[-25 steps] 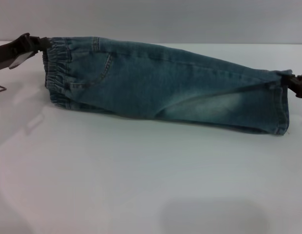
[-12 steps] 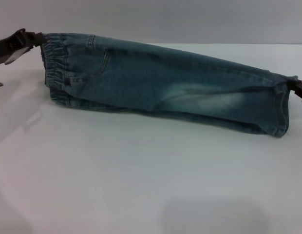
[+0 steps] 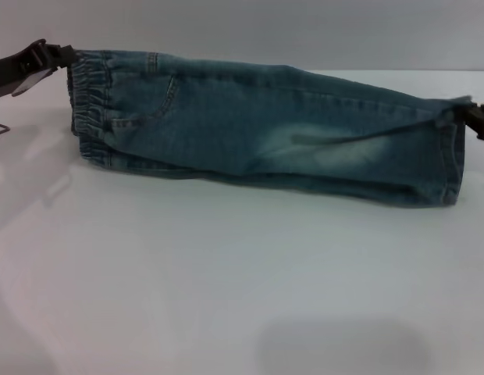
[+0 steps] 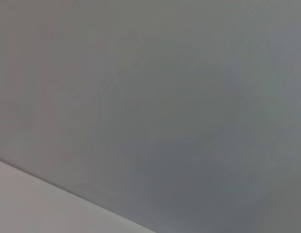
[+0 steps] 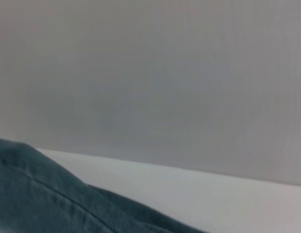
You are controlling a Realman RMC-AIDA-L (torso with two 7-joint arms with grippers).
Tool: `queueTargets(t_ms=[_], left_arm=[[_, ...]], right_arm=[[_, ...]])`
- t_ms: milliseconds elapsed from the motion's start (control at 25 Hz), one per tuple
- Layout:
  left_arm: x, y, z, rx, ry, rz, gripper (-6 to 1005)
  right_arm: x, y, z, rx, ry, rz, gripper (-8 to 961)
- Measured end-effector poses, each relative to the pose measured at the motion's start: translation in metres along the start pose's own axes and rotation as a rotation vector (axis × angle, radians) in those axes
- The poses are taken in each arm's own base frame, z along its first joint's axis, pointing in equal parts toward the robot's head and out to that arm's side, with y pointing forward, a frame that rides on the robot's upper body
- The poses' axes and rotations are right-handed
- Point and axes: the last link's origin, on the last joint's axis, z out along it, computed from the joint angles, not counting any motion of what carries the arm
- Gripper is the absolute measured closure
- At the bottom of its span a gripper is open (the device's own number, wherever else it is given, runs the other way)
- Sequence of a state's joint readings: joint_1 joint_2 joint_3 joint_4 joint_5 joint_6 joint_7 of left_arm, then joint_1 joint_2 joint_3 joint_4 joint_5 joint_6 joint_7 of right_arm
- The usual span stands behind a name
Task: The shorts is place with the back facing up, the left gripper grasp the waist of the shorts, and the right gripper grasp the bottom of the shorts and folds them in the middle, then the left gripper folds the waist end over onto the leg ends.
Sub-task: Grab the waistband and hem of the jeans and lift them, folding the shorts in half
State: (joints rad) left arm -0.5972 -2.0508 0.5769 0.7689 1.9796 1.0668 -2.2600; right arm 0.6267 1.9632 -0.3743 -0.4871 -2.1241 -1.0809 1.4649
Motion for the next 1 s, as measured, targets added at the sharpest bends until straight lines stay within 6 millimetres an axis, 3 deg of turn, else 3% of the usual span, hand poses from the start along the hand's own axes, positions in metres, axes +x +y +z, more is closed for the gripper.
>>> queueTargets(t_ms=[320,1000], left_arm=[[-0.006,0.001,0.004,-0.001,-0.024,0.001,973],[-0.019,0.007,0.017,0.004,-0.102,0.079,954]], right_arm=[[-0.013,-0.001,0.008,0.025,-0.012,-0.031,937],[-0.011,0.002,0.025,0.089,0.037,-0.077,935]])
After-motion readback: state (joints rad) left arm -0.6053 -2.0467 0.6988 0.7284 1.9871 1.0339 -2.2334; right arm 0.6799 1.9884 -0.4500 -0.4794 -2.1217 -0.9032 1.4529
